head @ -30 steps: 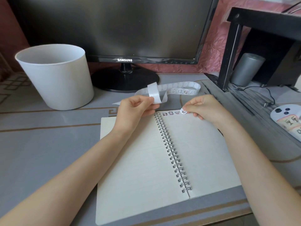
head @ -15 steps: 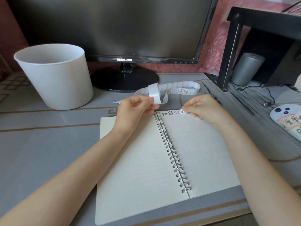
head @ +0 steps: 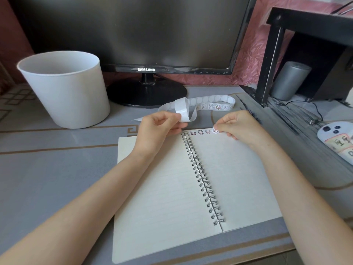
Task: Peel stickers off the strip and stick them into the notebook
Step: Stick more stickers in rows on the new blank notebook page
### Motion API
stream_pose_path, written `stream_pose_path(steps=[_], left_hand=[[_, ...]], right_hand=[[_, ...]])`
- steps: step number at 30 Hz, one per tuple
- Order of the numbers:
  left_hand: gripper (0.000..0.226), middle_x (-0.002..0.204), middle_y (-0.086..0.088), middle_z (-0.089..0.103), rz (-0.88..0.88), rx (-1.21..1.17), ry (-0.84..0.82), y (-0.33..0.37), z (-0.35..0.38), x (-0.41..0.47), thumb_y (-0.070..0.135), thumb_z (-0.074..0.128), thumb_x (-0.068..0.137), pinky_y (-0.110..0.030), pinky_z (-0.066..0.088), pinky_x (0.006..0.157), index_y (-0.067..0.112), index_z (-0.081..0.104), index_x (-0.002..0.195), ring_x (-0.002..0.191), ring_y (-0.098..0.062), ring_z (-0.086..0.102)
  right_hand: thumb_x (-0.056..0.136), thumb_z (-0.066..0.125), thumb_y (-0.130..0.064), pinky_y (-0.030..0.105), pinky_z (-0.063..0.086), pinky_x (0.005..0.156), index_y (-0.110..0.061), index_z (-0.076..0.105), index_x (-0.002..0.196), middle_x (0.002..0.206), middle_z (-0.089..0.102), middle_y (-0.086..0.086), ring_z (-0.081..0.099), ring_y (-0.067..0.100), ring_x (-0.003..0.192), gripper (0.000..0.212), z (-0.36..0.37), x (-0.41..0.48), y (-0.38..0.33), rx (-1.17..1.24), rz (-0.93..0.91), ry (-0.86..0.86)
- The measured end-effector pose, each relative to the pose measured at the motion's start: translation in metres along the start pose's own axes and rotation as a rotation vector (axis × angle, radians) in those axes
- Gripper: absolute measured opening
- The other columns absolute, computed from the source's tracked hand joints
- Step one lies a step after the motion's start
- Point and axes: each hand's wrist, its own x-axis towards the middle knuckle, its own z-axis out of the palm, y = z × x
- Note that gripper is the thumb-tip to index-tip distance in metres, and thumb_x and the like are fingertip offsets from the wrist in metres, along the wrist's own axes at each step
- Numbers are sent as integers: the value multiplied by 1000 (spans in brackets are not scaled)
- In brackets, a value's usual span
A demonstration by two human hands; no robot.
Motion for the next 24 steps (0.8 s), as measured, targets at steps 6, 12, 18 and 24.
stream_pose_path(steps=[6, 12, 18, 24], left_hand=[[12, 91, -12, 72, -5, -1, 5, 1, 0, 0, 8, 59, 92, -20, 56, 73, -1, 65, 87, 84, -17, 72], [13, 92, -13, 72, -4, 1, 1, 0, 0, 0, 8, 59, 92, -19, 55, 73, -2, 66, 88, 84, -17, 72], [12, 93, -12, 72, 3, 18, 5, -1, 0, 1, 9, 59, 92, -22, 56, 76, 1, 66, 86, 87, -19, 72], [12, 91, -11, 72, 1, 15, 5, -1, 0, 1, 10, 60, 92, -22, 56, 75, 2, 66, 85, 87, -20, 72]], right_hand=[[79, 71, -15, 14, 33, 42, -12, 70, 80, 63, 62, -2, 44, 2, 44, 3, 0, 0, 0, -10, 0, -5], [79, 71, -13, 10, 32, 38, -12, 69, 78, 63, 62, -1, 45, 4, 45, 3, 1, 0, 0, -16, -7, -4], [79, 69, -10, 17, 36, 46, -17, 66, 70, 61, 62, -2, 47, 5, 47, 12, 4, -2, -3, -85, -42, 16], [78, 70, -11, 22, 35, 50, -20, 65, 67, 61, 61, -4, 48, 1, 44, 16, 6, -3, -4, -128, -79, 39]])
